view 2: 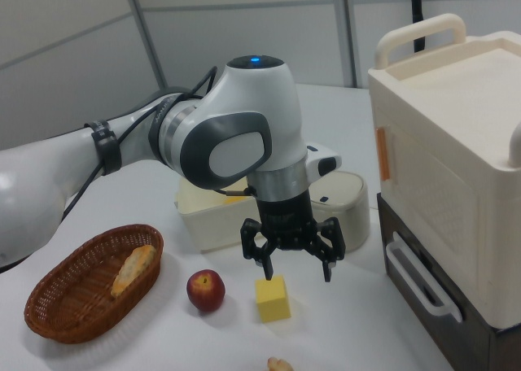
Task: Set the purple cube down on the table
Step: 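Move the gripper over the purple cube on the pink plate, then lower the open gripper around the purple cube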
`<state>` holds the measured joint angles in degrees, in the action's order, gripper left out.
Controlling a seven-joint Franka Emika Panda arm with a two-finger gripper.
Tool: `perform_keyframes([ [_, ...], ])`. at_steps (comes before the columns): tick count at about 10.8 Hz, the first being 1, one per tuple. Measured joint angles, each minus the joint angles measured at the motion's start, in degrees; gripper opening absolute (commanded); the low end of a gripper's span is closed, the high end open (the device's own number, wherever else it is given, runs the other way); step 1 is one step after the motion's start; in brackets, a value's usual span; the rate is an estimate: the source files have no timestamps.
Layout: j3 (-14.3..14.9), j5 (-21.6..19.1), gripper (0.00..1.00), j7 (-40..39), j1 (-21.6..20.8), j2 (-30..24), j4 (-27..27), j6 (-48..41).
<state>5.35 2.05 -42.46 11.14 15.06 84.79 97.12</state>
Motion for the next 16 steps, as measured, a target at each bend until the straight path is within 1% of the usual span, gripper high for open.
perform_keyframes([
  [3, 0.1, 0.0, 1.00, -0.3, 0.5, -0.2, -0.2, -1.1],
  [6, 0.1, 0.0, 1.00, -6.2, 3.5, -3.2, 0.5, -1.7],
  [8, 0.1, 0.0, 1.00, -8.2, 4.0, -6.0, 3.5, -1.8],
  [11, 0.1, 0.0, 1.00, -9.7, 4.3, -10.2, 11.3, 2.2],
  [13, 0.1, 0.0, 1.00, -11.2, 5.3, -11.5, 14.2, 3.3],
  [16, 0.2, 0.0, 1.00, -13.8, 8.1, -12.1, 18.2, 6.2],
])
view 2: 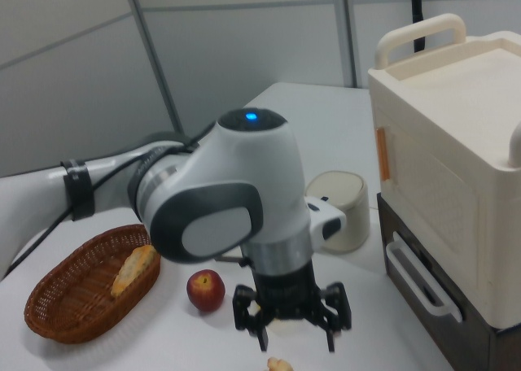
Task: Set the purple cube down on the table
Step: 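Lower the open gripper around the purple cube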
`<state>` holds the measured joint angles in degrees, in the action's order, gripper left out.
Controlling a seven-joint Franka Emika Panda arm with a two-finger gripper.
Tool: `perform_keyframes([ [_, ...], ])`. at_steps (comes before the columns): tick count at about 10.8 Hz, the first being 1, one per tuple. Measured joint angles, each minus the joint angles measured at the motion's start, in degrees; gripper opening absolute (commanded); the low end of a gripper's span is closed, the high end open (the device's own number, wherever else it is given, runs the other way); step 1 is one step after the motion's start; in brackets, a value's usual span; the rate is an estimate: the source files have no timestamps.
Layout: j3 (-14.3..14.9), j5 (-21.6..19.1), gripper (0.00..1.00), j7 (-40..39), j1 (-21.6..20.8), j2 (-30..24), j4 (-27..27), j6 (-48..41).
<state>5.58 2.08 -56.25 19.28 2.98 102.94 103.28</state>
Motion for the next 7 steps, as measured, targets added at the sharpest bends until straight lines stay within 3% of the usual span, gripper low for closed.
perform_keyframes([
  [7, 0.2, 3.5, 1.00, -11.1, 7.0, 5.0, 2.1, 5.9],
])
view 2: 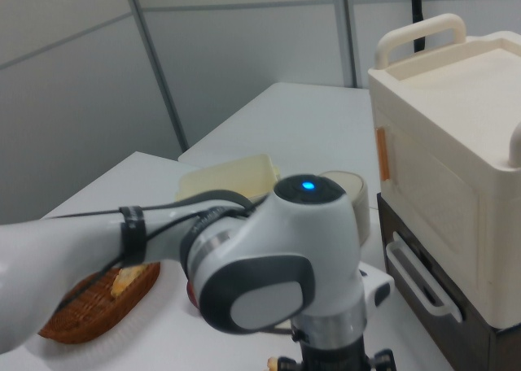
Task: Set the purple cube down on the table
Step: 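Lower the open gripper around the purple cube, then close the gripper on the purple cube and lift it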
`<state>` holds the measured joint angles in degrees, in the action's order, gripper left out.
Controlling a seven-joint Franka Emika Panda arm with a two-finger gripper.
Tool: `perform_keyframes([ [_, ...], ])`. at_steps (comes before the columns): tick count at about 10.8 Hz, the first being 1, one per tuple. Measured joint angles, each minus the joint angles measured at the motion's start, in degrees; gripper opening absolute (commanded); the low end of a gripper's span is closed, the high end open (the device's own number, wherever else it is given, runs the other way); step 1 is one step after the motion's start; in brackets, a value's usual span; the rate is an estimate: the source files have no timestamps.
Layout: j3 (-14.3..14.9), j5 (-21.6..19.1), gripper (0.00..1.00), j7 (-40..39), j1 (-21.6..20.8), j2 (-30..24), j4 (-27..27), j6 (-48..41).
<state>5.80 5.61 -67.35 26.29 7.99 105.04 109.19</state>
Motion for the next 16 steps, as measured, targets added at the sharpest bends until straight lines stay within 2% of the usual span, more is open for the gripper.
perform_keyframes([
  [6, 0.0, 1.8, 1.00, -1.8, 2.2, 6.0, 0.1, 2.6],
  [11, 0.0, 3.5, 0.99, -1.8, 2.2, 9.4, 0.1, 3.8],
  [12, -0.1, 3.5, 0.85, -1.8, 2.0, 9.8, 0.1, 3.8],
  [13, -0.3, 3.5, 0.51, -1.8, 1.9, 10.2, 0.1, 3.8],
  [14, -0.6, 3.5, 0.27, -1.8, 1.8, 10.5, 0.1, 4.2],
  [15, -0.6, 3.5, 0.10, -1.8, 1.6, 10.6, 0.1, 4.8],
  [16, -0.6, 3.5, 0.02, -1.8, 1.4, 10.7, 0.0, 5.2],
])
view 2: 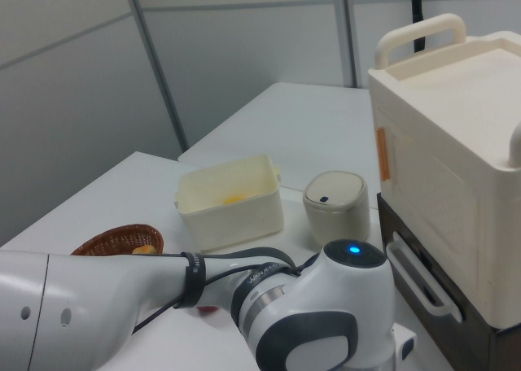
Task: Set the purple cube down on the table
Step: 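Close the gripper on the purple cube and lift it, then carry the purple cube off the plate, set it on the table, release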
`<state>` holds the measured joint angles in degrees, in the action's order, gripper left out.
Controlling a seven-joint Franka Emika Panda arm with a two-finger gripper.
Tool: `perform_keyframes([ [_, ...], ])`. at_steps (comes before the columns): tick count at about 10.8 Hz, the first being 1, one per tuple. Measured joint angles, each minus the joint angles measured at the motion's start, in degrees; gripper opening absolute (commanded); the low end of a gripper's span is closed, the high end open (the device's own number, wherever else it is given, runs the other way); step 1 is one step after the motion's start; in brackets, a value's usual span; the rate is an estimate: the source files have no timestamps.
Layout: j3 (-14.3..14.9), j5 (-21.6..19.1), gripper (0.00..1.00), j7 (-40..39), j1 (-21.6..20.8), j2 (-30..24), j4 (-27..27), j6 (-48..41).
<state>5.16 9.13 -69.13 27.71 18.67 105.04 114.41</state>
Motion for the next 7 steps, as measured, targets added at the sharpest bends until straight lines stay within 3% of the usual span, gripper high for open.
perform_keyframes([
  [4, -0.2, 0.0, 0.02, 0.0, -0.2, -0.4, -3.0, 0.0],
  [7, -4.5, -0.1, 0.05, 3.6, -0.3, -1.1, -7.4, -4.2],
])
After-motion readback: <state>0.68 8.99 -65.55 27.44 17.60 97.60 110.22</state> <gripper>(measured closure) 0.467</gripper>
